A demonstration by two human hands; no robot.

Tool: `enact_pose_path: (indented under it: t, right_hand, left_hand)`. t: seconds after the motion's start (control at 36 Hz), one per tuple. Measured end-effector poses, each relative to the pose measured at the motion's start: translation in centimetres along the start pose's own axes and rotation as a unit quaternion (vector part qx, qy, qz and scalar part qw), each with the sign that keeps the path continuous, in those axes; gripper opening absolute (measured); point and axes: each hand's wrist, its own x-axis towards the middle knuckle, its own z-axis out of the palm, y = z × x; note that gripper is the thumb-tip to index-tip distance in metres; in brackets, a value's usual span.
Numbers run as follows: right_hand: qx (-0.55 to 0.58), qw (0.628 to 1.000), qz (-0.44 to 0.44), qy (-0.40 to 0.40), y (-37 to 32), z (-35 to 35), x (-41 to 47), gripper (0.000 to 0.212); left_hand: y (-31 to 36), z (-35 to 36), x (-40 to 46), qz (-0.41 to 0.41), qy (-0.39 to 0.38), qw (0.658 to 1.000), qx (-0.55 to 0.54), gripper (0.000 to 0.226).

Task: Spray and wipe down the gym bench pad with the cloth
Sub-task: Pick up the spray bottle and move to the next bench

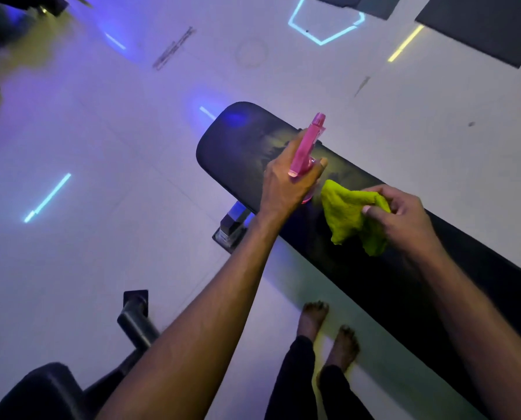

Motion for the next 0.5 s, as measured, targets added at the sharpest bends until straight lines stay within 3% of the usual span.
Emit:
enact_pose_path:
  t: [0.28, 0.5]
  right_hand:
    - [0.007, 0.999, -0.03, 0.013, -4.7, -2.7, -2.9, 0.026]
    - [-0.001, 0.996, -0.078, 0.049, -11.7, -8.0, -9.1, 0.03]
  left_hand:
    - [3.6, -1.0, -1.9, 0.013, 0.014, 1.0, 0.018, 0.05]
    - [14.1, -3.9, -5.7, 0.035, -0.021, 0.999, 0.007, 0.047]
